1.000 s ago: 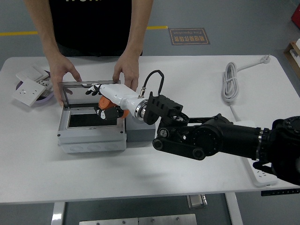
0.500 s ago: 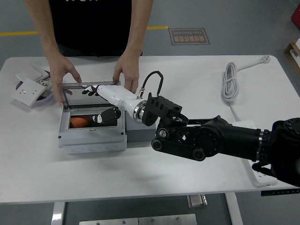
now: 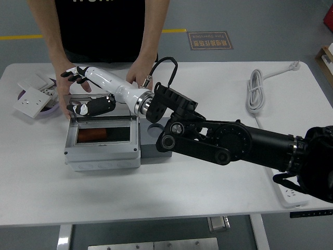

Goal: Pick up the cylinder from the cube,place it in the box,flap close box

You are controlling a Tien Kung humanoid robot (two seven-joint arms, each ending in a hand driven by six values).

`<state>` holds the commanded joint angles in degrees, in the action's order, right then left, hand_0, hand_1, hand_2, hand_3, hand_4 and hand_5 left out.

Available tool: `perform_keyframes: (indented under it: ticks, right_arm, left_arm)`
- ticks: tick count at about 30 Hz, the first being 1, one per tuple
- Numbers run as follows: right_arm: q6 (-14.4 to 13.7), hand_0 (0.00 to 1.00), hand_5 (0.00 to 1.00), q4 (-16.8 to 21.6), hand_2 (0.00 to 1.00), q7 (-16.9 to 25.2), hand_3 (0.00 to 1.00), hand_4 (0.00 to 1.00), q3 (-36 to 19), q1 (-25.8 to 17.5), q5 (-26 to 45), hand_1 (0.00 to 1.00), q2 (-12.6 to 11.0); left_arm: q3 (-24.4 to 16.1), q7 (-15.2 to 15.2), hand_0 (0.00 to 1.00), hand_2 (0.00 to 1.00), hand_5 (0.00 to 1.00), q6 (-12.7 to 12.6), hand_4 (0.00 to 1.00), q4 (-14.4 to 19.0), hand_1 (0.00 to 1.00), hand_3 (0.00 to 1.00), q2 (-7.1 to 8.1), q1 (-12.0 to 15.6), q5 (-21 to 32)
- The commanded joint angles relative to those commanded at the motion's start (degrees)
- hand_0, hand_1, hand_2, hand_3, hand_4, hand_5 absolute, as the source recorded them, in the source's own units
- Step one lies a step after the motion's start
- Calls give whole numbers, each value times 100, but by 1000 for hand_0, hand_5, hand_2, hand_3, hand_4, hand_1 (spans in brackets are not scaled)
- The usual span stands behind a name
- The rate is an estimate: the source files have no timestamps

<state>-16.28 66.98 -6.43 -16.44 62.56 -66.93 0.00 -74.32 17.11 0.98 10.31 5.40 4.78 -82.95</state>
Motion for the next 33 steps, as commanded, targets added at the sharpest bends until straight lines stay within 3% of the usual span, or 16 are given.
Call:
perform_keyframes:
  ticks: [6, 10, 14, 26, 33]
  right_arm:
    - [80, 890, 240, -664, 838, 143, 870, 738, 252, 16, 256, 823, 0]
    - [103, 891, 236, -754, 838, 146, 870, 734, 412, -33, 273, 824, 0]
    - [104, 892, 238, -590, 838, 111, 871, 729, 535, -88, 203, 824, 0]
    - [116, 890, 255, 476, 837, -160, 873, 709, 746, -200, -287, 823, 0]
    - [120, 875, 265, 720, 837, -211, 872, 701, 978, -355, -200, 820, 0]
  left_arm:
    - [74, -14, 923, 854, 2, -2, 2, 0, 852, 951, -13, -43, 62]
    - [109, -16, 923, 854, 2, -14, 2, 0, 852, 951, -23, -42, 101]
    - [86, -16, 923, 854, 2, -31, 2, 0, 852, 951, -15, -32, 86]
    - [118, -35, 923, 854, 2, -62, 2, 0, 852, 951, -52, 4, 149]
    - [137, -47, 923, 854, 2, -74, 2, 0, 852, 951, -56, 12, 175]
